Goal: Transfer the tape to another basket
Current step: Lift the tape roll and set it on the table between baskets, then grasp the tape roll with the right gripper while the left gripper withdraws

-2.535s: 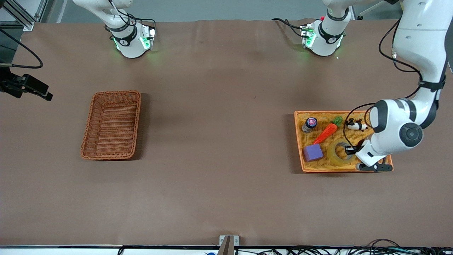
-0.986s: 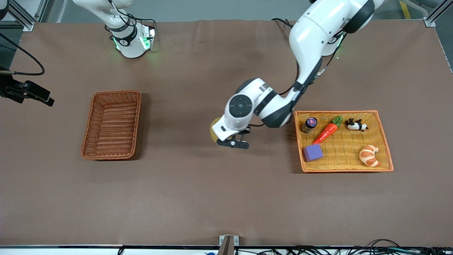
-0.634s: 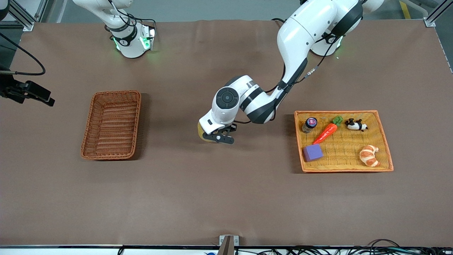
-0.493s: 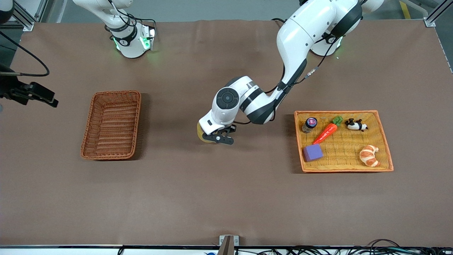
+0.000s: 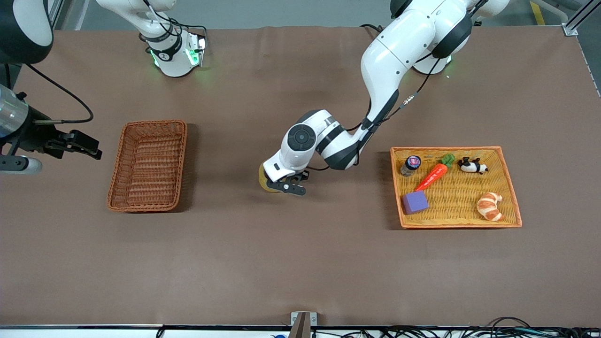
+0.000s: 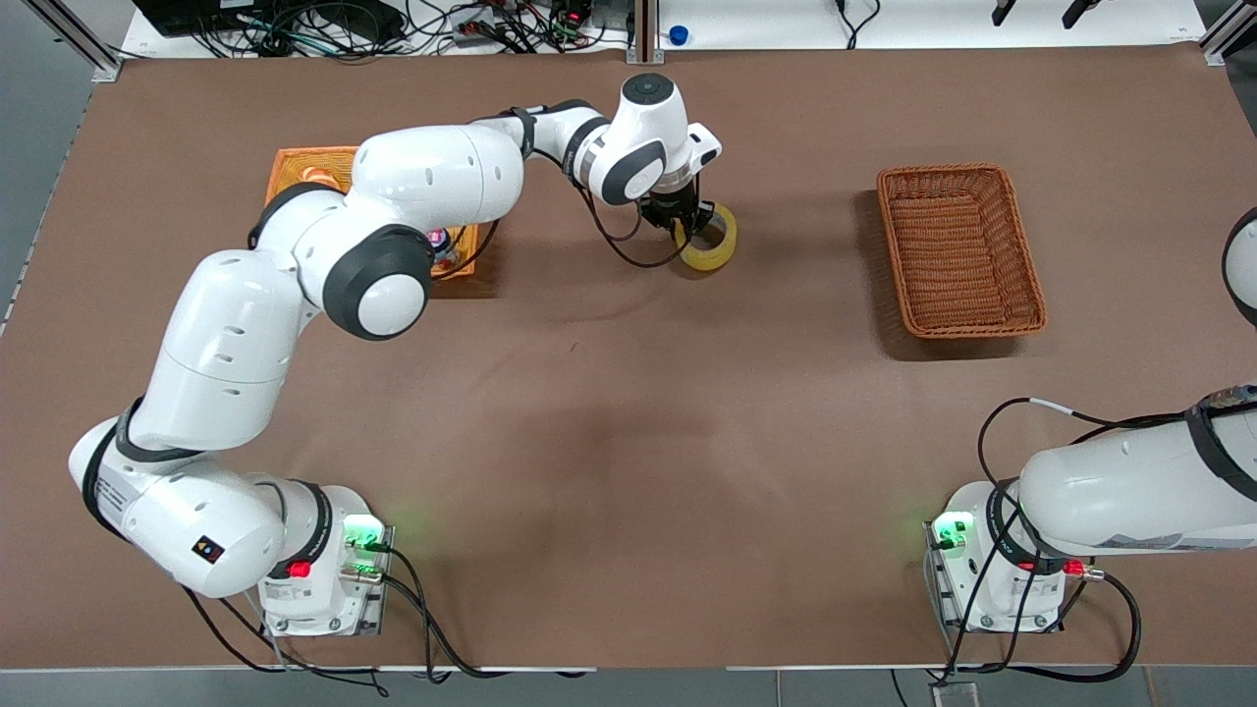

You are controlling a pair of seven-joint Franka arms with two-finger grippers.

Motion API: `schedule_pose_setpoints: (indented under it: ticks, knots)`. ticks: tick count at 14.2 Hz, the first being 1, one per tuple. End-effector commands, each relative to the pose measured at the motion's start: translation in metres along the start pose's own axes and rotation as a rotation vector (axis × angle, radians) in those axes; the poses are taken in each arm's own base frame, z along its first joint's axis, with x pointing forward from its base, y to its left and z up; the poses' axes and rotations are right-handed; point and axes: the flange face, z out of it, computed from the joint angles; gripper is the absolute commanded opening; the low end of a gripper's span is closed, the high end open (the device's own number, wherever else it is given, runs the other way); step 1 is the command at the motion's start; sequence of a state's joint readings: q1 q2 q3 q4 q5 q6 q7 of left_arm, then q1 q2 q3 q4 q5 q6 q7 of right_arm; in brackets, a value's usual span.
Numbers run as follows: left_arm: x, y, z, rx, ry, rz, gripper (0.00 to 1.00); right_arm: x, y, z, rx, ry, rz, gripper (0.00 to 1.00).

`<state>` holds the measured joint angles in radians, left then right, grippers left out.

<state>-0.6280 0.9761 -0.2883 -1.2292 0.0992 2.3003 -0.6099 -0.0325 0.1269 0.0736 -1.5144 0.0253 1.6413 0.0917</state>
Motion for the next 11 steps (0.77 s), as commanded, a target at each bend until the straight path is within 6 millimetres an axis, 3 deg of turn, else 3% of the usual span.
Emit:
schedule_pose_setpoints:
  ticks: [1,3,6,9,11]
  knots:
    - [-0.006,0.022,-0.016,-0.022,0.003,0.024,0.49,-0.004,-0.005,0.001,0.007,-0.003,-0.002,1.0]
    - [-0.008,0.019,-0.059,-0.003,-0.042,0.021,0.73,-0.005,-0.007,0.003,0.007,-0.006,-0.004,1.0]
    - [0.0,-0.012,-0.113,0.062,-0.118,-0.024,0.99,-0.01,-0.043,0.02,0.009,-0.019,-0.018,1.0]
    - [0.035,-0.077,-0.176,0.071,-0.076,-0.107,1.0,-0.014,-0.083,0.046,-0.008,0.004,0.004,1.0]
    - [0.052,-0.116,-0.23,0.058,-0.009,-0.165,1.0,-0.019,-0.114,0.071,-0.014,0.033,0.032,1.0]
